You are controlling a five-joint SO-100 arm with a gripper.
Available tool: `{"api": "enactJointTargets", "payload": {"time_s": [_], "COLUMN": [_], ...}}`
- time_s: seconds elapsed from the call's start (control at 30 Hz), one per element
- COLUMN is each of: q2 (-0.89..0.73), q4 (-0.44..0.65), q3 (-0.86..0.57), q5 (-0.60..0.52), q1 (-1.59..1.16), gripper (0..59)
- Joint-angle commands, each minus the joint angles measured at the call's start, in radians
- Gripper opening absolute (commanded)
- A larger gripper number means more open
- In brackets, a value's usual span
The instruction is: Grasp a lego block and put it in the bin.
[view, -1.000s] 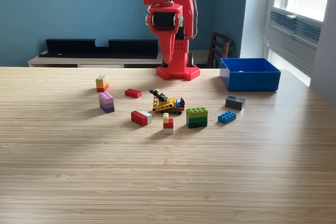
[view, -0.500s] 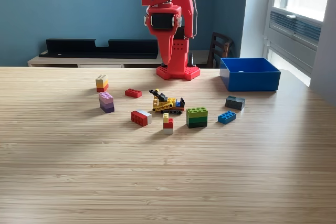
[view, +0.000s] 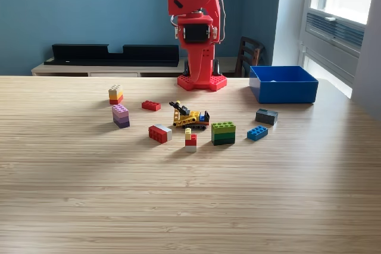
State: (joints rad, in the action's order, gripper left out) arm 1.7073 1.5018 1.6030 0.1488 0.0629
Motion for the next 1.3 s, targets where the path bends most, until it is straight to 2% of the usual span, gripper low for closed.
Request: {"api": "enactJointTargets", "payload": {"time_s": [0.03, 0.6, 0.9, 0.97, 1.13, 1.3], "q2": [0.081, 0.083, 0.083, 0.083, 0.083, 0.084], "q4": [-0.017, -0.018, -0.084, -0.091, -0.091, -0.091], "q3": [-0.029, 0.005, 0.091, 0.104, 0.121, 0.141], "q5": [0.04, -0.003, 0.044, 0.061, 0.097, 0.118], "q1": [-0.054, -0.278, -0.337, -0.351, -0.377, -0.41], "gripper": [0.1, 0.1, 0.3, 1.6, 11.2, 17.0]}}
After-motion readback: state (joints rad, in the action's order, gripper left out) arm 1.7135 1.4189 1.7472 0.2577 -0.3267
